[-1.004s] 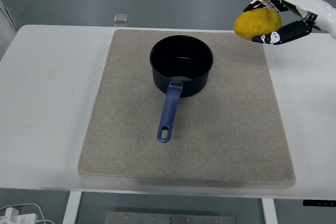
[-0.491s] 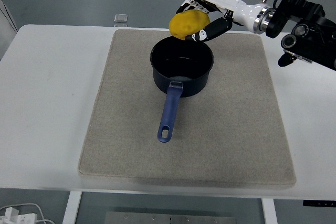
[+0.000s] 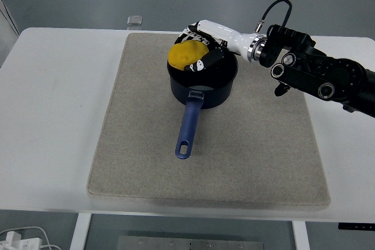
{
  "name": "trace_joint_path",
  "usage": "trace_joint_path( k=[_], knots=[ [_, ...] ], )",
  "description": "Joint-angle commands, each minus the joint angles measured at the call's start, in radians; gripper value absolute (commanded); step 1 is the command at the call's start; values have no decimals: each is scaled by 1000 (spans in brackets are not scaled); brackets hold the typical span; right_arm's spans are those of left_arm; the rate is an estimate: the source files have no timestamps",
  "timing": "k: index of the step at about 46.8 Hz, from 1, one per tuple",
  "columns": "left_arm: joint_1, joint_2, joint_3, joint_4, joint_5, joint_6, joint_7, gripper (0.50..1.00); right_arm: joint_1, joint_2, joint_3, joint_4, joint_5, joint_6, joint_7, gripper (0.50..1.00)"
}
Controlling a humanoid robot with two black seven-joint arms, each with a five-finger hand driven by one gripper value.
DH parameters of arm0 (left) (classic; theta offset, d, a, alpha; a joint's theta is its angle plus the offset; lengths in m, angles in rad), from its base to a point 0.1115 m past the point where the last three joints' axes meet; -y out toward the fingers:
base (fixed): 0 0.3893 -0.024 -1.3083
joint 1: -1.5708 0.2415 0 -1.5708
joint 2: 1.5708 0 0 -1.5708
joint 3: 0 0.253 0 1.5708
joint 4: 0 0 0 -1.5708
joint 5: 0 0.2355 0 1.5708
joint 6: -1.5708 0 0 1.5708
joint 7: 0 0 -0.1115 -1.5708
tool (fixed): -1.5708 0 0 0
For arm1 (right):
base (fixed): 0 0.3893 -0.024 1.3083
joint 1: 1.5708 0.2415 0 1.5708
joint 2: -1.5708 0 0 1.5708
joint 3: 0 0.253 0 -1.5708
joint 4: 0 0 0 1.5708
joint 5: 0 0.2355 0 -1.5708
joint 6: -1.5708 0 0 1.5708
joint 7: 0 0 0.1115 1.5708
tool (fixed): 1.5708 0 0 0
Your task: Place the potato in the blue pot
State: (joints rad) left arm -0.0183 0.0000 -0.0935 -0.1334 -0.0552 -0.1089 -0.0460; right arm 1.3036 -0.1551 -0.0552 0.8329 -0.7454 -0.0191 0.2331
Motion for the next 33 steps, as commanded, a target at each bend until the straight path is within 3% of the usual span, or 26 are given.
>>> trace_joint_path(
  k=[1, 6, 7, 8, 9, 12, 33],
  knots=[
    [0, 0, 0, 0, 0, 0, 0, 1000, -10, 0, 1, -2, -2, -2, 2, 500],
    [0, 0, 1, 0, 0, 0, 0, 1000, -17, 0, 2, -12, 0, -24, 0, 500],
    [0, 0, 0, 0, 0, 0, 0, 1000, -17, 0, 0, -15, 1, -33, 2, 604],
    [0, 0, 0, 0, 0, 0, 0, 1000, -18, 0, 1, -17, 3, -42, 2, 744],
    [0, 0, 0, 0, 0, 0, 0, 1000, -20, 0, 0, -17, 4, -51, 2, 819],
    [0, 0, 0, 0, 0, 0, 0, 1000, -20, 0, 0, -17, 3, -59, 2, 929],
    [0, 0, 0, 0, 0, 0, 0, 1000, -27, 2, 0, -20, -5, -67, 0, 936]
  ],
)
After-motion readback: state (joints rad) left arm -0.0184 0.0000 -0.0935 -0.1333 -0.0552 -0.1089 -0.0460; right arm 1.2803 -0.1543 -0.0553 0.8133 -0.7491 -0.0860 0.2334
